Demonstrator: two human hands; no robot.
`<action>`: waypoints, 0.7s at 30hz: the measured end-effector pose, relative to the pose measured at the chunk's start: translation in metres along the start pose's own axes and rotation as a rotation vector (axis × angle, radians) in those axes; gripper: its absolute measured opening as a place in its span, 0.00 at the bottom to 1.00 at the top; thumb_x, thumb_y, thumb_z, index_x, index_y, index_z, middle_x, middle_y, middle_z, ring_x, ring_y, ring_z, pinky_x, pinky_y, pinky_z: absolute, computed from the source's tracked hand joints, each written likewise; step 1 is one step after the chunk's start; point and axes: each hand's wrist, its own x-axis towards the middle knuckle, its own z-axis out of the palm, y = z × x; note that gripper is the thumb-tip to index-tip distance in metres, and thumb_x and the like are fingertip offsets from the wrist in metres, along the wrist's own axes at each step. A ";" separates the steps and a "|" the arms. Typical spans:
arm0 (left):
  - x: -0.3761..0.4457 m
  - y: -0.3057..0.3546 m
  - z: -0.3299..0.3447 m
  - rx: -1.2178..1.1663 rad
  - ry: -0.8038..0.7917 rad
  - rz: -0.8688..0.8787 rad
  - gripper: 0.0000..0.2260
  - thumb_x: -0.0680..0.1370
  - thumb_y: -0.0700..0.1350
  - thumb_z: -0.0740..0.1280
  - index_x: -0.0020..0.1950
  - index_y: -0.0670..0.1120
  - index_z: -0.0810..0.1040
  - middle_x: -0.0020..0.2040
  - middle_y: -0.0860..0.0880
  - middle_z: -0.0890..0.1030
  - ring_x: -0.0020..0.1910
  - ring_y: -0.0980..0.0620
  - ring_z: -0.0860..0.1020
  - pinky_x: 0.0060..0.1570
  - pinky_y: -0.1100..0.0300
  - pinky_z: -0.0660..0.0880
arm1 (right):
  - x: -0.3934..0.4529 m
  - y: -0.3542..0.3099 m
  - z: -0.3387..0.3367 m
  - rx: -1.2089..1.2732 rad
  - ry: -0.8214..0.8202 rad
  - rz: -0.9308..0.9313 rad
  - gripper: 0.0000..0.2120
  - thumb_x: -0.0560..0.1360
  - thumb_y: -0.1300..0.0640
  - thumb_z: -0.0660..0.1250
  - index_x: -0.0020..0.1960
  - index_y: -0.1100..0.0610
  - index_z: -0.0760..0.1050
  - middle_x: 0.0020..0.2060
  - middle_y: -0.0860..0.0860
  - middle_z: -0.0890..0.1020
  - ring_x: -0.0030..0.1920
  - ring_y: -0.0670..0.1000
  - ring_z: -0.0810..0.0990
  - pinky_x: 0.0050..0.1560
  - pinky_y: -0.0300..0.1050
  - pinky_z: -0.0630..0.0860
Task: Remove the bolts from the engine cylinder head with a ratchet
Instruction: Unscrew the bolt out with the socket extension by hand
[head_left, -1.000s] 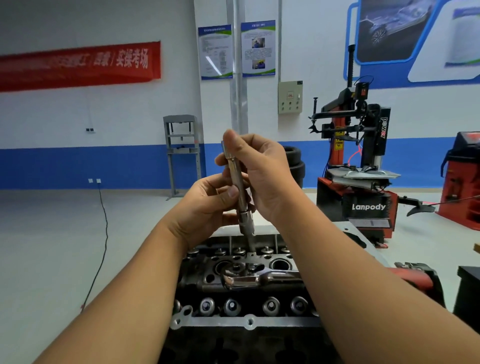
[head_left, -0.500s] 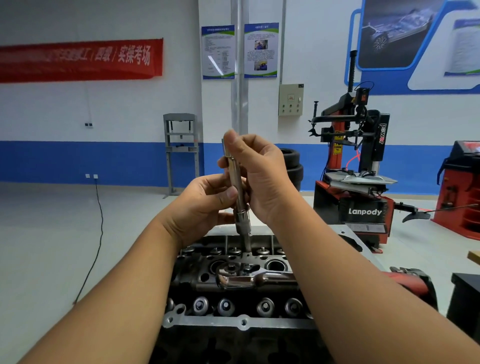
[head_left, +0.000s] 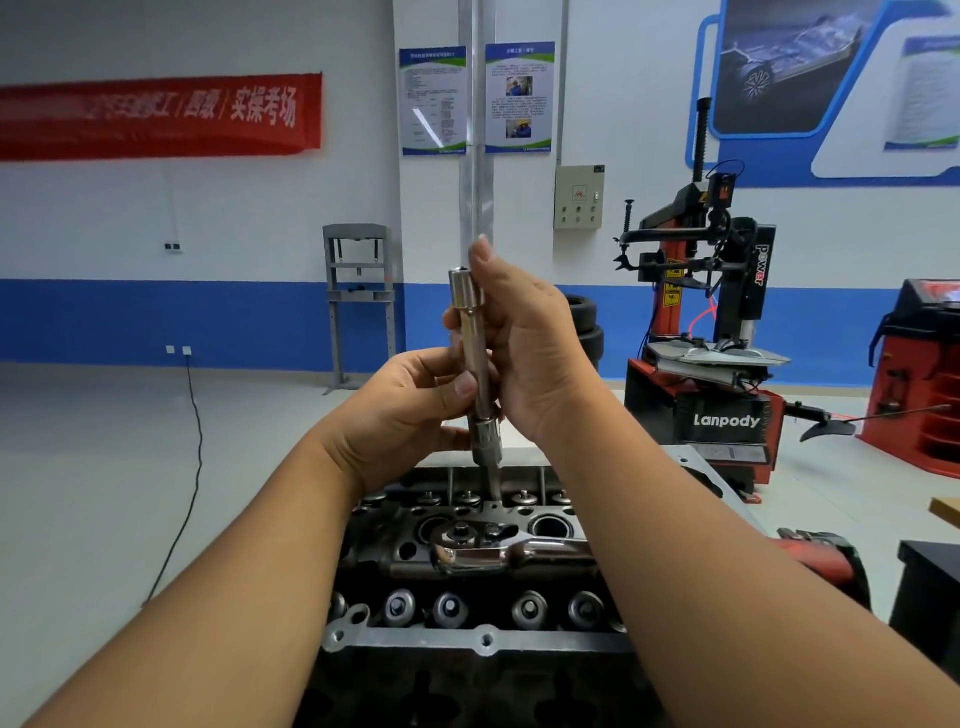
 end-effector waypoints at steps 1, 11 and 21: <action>0.000 0.000 0.000 -0.002 0.005 0.000 0.29 0.63 0.55 0.86 0.56 0.41 0.83 0.49 0.43 0.82 0.50 0.45 0.82 0.48 0.46 0.82 | 0.000 0.001 0.000 0.002 -0.006 -0.020 0.16 0.70 0.44 0.75 0.40 0.56 0.78 0.34 0.56 0.80 0.31 0.50 0.79 0.34 0.44 0.76; 0.001 -0.003 -0.003 0.007 -0.016 -0.041 0.16 0.75 0.51 0.74 0.59 0.45 0.85 0.54 0.43 0.83 0.54 0.43 0.83 0.50 0.42 0.81 | 0.000 0.002 -0.002 -0.035 -0.006 -0.027 0.18 0.74 0.42 0.72 0.44 0.58 0.81 0.34 0.55 0.83 0.32 0.51 0.76 0.34 0.42 0.76; 0.003 -0.005 -0.002 0.043 0.021 -0.034 0.30 0.68 0.55 0.83 0.63 0.42 0.81 0.53 0.42 0.83 0.52 0.44 0.84 0.46 0.47 0.82 | 0.000 0.001 -0.003 -0.134 0.025 -0.100 0.09 0.71 0.50 0.79 0.37 0.50 0.81 0.34 0.50 0.83 0.39 0.46 0.83 0.39 0.43 0.79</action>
